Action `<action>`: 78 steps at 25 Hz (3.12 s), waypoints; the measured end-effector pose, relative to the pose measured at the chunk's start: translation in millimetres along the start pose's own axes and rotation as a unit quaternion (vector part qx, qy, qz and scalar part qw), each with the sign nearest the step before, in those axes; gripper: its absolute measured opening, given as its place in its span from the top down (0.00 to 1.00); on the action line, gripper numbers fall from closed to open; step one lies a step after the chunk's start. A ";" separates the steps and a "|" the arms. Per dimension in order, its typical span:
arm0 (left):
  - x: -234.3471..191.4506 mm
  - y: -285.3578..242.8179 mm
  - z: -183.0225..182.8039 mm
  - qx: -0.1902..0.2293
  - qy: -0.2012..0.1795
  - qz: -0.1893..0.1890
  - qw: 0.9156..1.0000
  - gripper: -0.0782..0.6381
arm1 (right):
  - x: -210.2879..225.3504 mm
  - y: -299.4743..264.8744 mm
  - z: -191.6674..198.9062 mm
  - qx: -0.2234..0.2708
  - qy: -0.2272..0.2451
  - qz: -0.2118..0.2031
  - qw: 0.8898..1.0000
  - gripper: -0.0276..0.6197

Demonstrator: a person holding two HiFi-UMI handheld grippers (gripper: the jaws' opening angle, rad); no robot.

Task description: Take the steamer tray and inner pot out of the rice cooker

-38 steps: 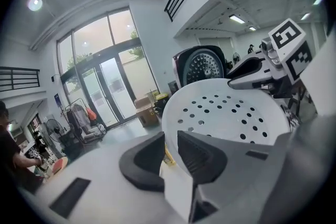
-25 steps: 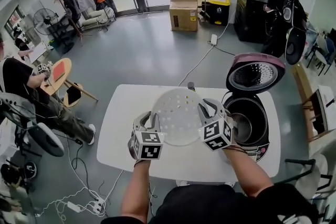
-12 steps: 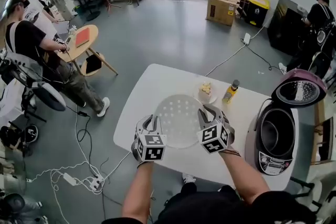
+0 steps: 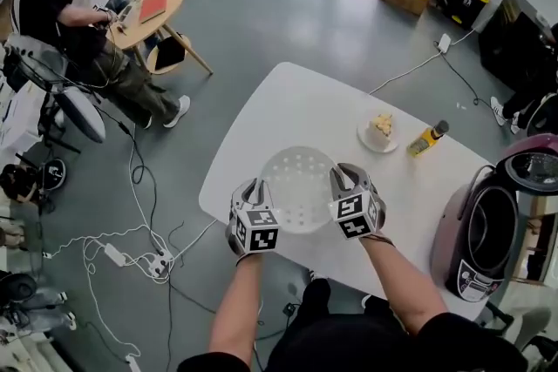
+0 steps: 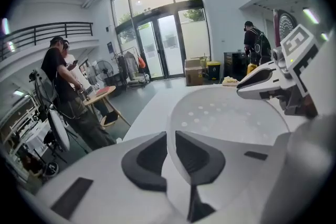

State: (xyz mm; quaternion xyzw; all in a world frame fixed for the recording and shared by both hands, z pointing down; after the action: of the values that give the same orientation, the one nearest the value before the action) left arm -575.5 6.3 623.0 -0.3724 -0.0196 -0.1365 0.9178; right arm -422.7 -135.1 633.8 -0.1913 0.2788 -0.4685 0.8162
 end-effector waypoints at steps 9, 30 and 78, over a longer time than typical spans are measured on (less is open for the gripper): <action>-8.9 -44.4 27.6 -0.032 -0.003 0.000 0.999 0.81 | -12.4 -53.4 22.7 -0.027 -0.011 -0.008 1.000 0.88; 22.0 44.2 -77.5 0.106 0.015 0.009 0.994 0.48 | 47.7 84.8 -62.8 0.141 -0.062 -0.008 0.988 0.60; 485.2 96.3 -189.7 0.013 0.291 0.580 0.760 0.14 | 359.7 447.0 251.9 0.162 -0.617 -0.035 0.769 0.41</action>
State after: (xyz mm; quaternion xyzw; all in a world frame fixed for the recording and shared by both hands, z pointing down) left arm -95.7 -172.8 487.6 -0.2430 0.4668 0.3205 0.7876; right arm 177.2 -217.6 472.6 -0.3139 -0.3718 -0.3156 0.8146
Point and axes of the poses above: the fingertips, and each gripper's own axes: y backward along the fingers, x to its right, z out of its underside, the point moved 4 cm from there along y, backward along the fingers, and after that the axes turned 6 degrees about z, right-handed, at the moved point
